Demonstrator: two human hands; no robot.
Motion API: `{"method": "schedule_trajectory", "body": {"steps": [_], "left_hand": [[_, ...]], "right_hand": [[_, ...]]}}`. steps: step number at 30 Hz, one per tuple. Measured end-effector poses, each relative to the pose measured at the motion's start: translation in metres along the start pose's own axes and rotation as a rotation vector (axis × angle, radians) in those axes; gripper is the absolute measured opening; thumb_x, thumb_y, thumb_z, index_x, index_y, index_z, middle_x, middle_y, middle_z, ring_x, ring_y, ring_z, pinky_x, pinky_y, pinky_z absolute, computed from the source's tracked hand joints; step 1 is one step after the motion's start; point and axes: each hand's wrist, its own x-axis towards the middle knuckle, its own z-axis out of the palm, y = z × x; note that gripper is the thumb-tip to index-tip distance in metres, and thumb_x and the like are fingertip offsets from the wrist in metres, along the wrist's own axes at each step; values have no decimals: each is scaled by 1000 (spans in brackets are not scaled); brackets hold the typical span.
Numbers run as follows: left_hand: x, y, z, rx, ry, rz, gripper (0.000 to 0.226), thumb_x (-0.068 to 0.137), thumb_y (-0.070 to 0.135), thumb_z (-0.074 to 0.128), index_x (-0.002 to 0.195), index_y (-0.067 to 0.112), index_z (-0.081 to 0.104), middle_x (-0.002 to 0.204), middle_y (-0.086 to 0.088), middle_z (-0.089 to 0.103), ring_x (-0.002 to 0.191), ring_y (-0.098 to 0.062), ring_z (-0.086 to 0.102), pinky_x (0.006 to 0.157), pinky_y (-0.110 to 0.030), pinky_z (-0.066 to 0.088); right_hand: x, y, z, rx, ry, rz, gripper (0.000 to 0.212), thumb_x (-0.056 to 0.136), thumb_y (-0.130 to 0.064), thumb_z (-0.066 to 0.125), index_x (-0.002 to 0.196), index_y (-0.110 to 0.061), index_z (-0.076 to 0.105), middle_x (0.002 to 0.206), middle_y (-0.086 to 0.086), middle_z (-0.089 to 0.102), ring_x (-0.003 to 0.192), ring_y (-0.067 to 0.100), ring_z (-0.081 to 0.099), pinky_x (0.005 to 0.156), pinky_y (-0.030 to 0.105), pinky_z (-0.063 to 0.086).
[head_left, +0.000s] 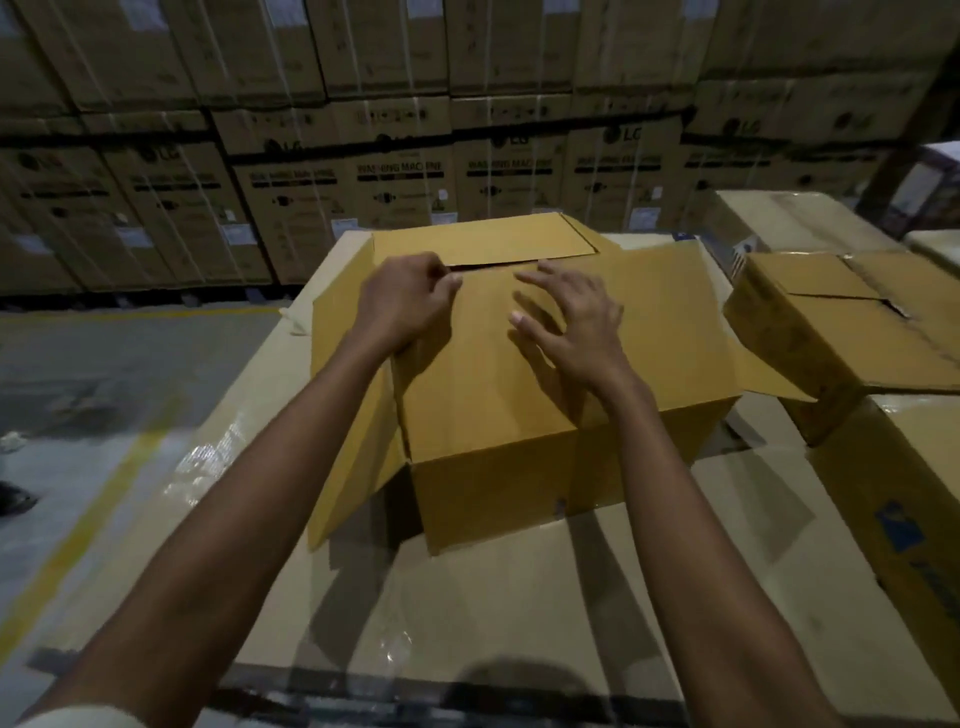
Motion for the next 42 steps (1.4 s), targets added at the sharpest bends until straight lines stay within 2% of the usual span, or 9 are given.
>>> {"method": "schedule_trajectory", "body": {"steps": [3,7,12,16,22,28,31,37,42], "left_hand": [[-29,18,-43,-68,304,293,36,99,49,59,99,19,78,80,4,69,72,-14,63,65,-29,49],[-72,25,-63,-389,421,617,23,98,29,72,97,7,79,88,-7,77,74,-13,71,66,-24,57],[-130,33,-53,-850,373,552,9,92,8,78,98,1,77,92,-8,76,83,-15,74,71,-29,59],[-186,45,-44,-1064,250,595,7,88,4,74,83,0,75,79,-16,71,70,-30,67,60,-44,52],[-295,35,7,-737,195,635,18,88,25,72,90,10,81,105,-4,75,102,-27,66,87,-46,47],[-322,-18,51,-437,-241,551,37,91,60,64,113,34,77,145,7,59,144,-13,40,111,-51,33],[-283,-27,36,-421,-248,484,44,90,64,59,118,33,75,145,9,60,145,-13,37,116,-50,28],[-155,-40,1,-555,-23,433,37,94,49,64,117,23,77,129,4,71,132,-20,53,109,-50,39],[-59,-52,2,-375,-88,357,39,96,46,61,126,24,72,125,0,70,126,-23,50,101,-48,45]], "right_hand": [[-12,-25,-16,-112,333,-150,48,97,-54,62,141,-32,62,153,-2,51,144,23,39,113,48,26],[-42,-46,-37,-185,533,-225,46,96,-50,69,134,-24,67,137,4,62,136,23,46,112,49,28],[-89,-50,-59,-247,687,-297,36,94,-47,75,123,-27,67,117,8,70,117,24,57,100,41,33],[-157,-52,-68,-234,808,-339,29,91,-32,83,115,-26,69,103,6,75,103,22,65,90,54,43],[-287,-37,-31,-285,644,-186,19,88,-26,79,101,-12,78,111,12,73,108,33,68,92,51,44],[-347,-28,25,-214,261,57,46,95,-62,54,113,-25,75,125,2,66,115,29,61,93,48,37],[-312,-43,32,-159,227,86,38,95,-58,57,113,-30,75,125,-4,66,114,21,60,91,40,31],[-161,-73,17,-162,451,-52,25,99,-39,60,108,-21,75,116,0,69,110,21,59,86,38,38],[-37,-85,29,-186,511,-81,21,100,-34,61,111,-21,73,116,-1,67,110,17,54,82,29,34]]}}
